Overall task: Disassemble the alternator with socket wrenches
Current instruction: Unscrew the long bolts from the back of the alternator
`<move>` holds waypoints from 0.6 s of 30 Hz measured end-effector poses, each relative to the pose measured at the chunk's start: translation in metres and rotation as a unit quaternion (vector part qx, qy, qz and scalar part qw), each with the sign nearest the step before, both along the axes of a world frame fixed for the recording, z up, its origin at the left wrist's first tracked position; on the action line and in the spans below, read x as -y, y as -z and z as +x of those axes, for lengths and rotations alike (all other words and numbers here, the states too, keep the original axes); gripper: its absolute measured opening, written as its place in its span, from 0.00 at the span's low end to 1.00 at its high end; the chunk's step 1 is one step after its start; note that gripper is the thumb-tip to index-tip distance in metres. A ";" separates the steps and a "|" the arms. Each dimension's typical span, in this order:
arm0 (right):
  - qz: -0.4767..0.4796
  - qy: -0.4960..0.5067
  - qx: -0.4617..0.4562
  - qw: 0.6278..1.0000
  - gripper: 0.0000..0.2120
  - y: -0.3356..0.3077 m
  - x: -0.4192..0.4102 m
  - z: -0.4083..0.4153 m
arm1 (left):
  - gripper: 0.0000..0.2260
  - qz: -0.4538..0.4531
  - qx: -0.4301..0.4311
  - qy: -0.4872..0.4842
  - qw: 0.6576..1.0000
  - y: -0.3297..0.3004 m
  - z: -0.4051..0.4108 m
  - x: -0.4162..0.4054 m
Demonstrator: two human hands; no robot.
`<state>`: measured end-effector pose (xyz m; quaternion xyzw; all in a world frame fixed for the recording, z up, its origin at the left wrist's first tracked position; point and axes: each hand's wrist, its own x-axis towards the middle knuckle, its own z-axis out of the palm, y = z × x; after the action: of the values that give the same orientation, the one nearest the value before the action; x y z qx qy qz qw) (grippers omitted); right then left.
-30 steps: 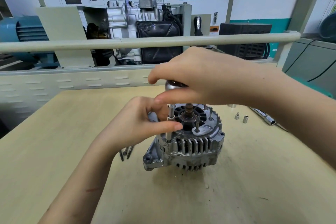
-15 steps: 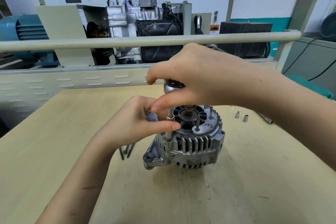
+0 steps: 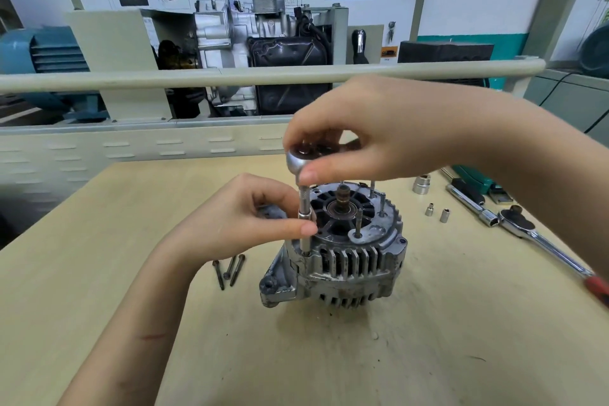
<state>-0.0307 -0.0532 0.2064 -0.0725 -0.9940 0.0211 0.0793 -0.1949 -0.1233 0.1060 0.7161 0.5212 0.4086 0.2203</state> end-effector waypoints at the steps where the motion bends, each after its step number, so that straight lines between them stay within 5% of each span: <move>1: -0.004 -0.010 0.001 1.000 0.14 -0.001 -0.001 0.000 | 0.09 0.000 0.006 0.009 1.000 0.000 0.000 0.001; 11: 0.043 0.035 -0.010 0.998 0.20 0.002 -0.003 -0.007 | 0.18 0.044 -0.017 -0.026 0.999 0.005 0.002 -0.004; 18: -0.017 0.010 0.033 0.999 0.15 -0.004 -0.005 0.001 | 0.03 -0.009 0.010 0.037 0.999 0.002 0.002 -0.001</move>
<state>-0.0296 -0.0486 0.2100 -0.0844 -0.9948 0.0351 0.0457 -0.1933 -0.1227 0.1038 0.7289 0.4959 0.4025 0.2466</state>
